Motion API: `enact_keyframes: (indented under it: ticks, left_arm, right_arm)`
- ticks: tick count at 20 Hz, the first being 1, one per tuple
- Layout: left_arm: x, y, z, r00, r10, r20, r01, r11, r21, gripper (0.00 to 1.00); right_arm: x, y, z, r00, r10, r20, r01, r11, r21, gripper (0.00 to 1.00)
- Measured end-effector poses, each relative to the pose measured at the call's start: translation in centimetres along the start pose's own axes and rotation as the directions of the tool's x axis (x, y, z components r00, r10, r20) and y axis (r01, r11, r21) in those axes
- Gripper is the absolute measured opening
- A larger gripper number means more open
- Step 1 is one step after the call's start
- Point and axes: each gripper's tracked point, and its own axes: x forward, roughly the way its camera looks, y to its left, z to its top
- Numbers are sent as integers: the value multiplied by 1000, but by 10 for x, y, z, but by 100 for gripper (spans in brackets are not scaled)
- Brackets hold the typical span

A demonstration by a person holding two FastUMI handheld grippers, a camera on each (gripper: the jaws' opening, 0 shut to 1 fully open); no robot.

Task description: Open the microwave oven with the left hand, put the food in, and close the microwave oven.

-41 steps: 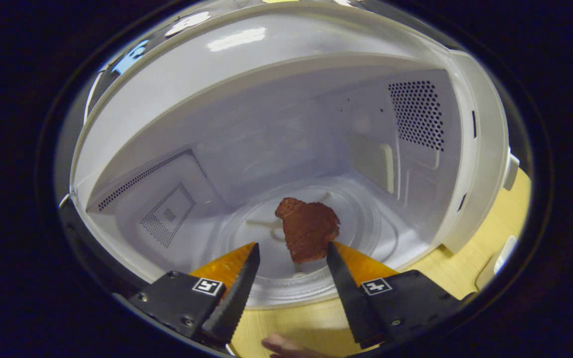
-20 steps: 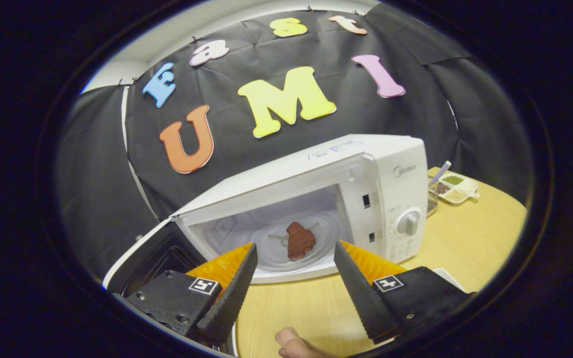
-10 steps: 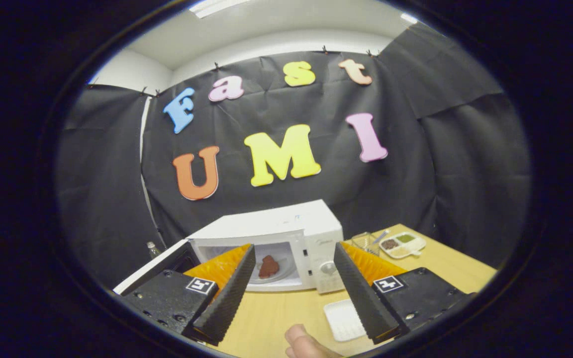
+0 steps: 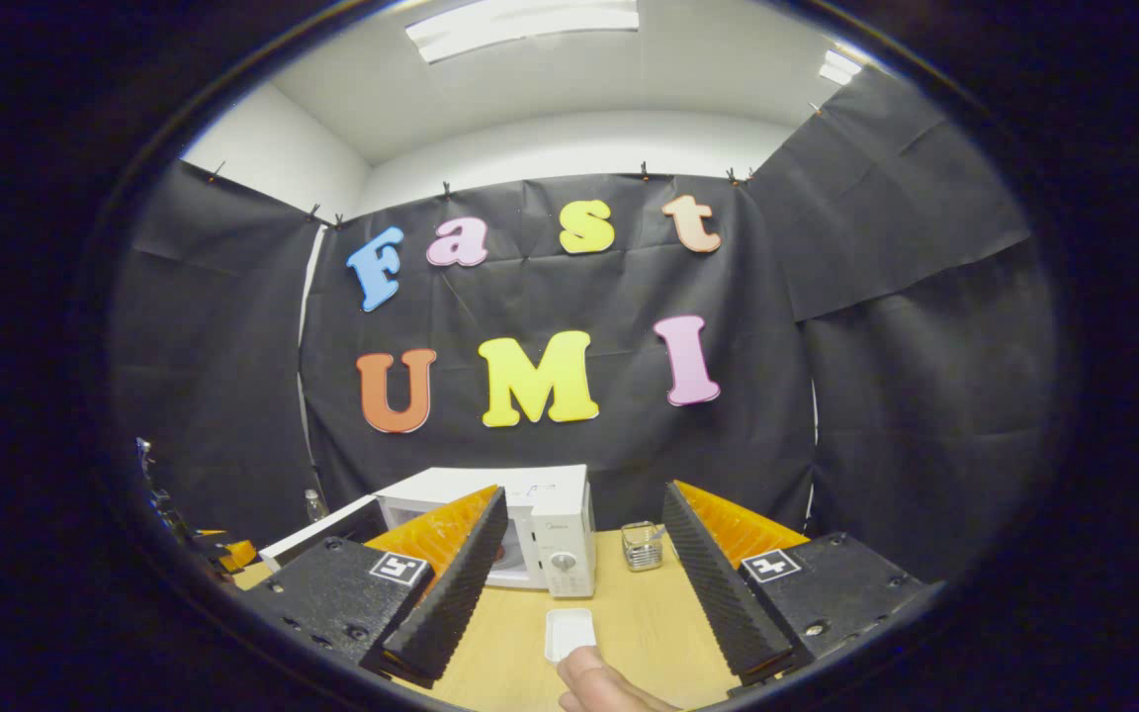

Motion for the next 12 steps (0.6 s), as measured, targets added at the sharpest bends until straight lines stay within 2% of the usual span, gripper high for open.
enact_keyframes:
  ticks: [1, 2, 3, 5, 6, 8, 9, 10, 11, 12]
  left_arm:
    - [4, -2, -4, 1000, -17, 2, 17, 1000, 6, 82]
    - [4, -6, -9, 999, -34, -5, 34, 999, 4, 76]
    - [4, -8, -11, 999, -37, 2, 37, 999, 6, 48]
    - [6, -2, -11, 1000, -9, 20, 9, 1000, -4, 16]
    - [9, -10, -11, 999, -41, 23, 41, 999, -26, 16]
    - [10, -32, -11, 993, -117, 29, 118, 992, -40, 17]
    - [17, -35, -13, 992, -120, 26, 121, 992, -34, 16]
    - [26, -36, -16, 992, -127, 6, 127, 991, -31, 27]
    - [18, -37, -22, 990, -142, -5, 142, 989, -37, 15]
    - [23, -43, -25, 988, -157, -5, 156, 987, -39, 4]
  right_arm:
    - [-12, -3, 0, 1000, 11, -11, -11, 1000, 7, 100]
    - [-20, -7, -1, 1000, 23, -19, -23, 1000, 13, 100]
    - [-29, -12, 0, 999, 27, -26, -27, 1000, 15, 100]
    - [-44, -23, 1, 999, 28, -16, -28, 1000, 14, 100]
    - [-49, -27, 2, 1000, 23, -10, -23, 1000, 14, 90]
    - [-57, -28, 1, 1000, 27, -6, -27, 999, 19, 89]
    - [-60, -28, 1, 999, 32, -2, -32, 999, 17, 90]
    - [-61, -29, 0, 999, 34, 0, -34, 999, 15, 100]
    - [-63, -30, 0, 999, 35, 2, -35, 999, 15, 100]
    - [-64, -31, -2, 999, 36, 2, -36, 999, 14, 89]
